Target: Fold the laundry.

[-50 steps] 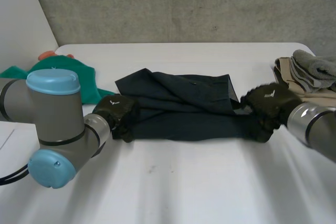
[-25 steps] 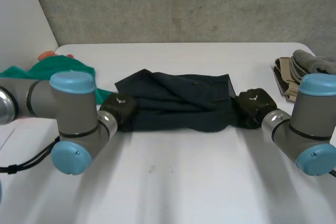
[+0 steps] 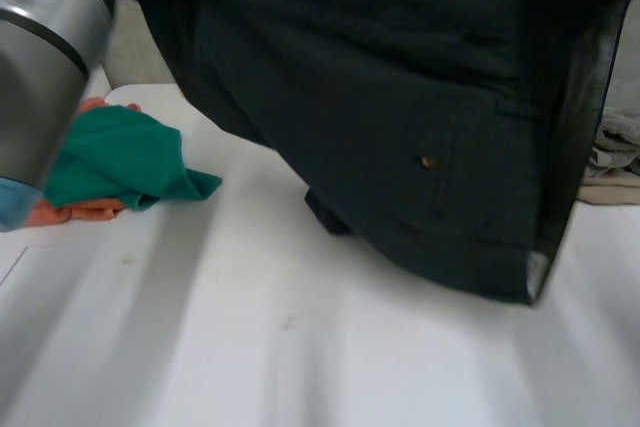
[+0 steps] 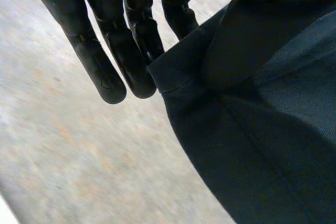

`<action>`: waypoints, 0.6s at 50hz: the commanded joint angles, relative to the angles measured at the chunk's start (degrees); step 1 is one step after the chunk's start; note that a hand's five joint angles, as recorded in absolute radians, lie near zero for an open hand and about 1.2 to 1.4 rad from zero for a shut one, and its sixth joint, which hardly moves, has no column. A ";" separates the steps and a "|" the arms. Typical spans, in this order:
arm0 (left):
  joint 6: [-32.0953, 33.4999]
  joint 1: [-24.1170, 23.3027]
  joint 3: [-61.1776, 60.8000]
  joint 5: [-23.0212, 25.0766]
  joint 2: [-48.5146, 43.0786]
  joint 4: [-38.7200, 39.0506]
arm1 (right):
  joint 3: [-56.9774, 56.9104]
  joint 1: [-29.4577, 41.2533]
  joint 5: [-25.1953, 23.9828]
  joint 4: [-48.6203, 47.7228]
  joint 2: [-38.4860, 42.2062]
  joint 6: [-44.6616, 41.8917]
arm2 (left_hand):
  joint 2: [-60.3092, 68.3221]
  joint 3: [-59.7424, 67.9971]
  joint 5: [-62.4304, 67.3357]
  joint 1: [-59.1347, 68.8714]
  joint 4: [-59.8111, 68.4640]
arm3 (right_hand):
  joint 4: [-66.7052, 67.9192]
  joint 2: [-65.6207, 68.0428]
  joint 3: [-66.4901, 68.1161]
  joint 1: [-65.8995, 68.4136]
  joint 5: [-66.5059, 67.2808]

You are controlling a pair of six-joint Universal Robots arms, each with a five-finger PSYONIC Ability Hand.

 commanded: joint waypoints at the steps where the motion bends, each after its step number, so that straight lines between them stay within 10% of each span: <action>1: 0.00 0.04 0.20 2.88 -10.73 0.06 | -0.23 0.69 0.50 -1.21 11.65 -0.05 | 11.53 11.66 13.05 15.29 11.42 | 11.37 12.43 11.91 16.07 12.80; 17: -2.19 -0.66 27.98 2.35 -26.59 18.77 | -18.07 4.12 11.92 -34.69 25.75 0.83 | 11.53 11.66 13.05 15.29 11.42 | 11.37 12.43 11.91 16.07 12.80; 30: -3.16 -1.81 -6.54 2.53 -6.18 13.07 | -13.50 3.77 0.86 -11.43 18.97 1.00 | 11.53 11.66 13.05 15.29 11.42 | 11.37 12.43 11.91 16.07 12.80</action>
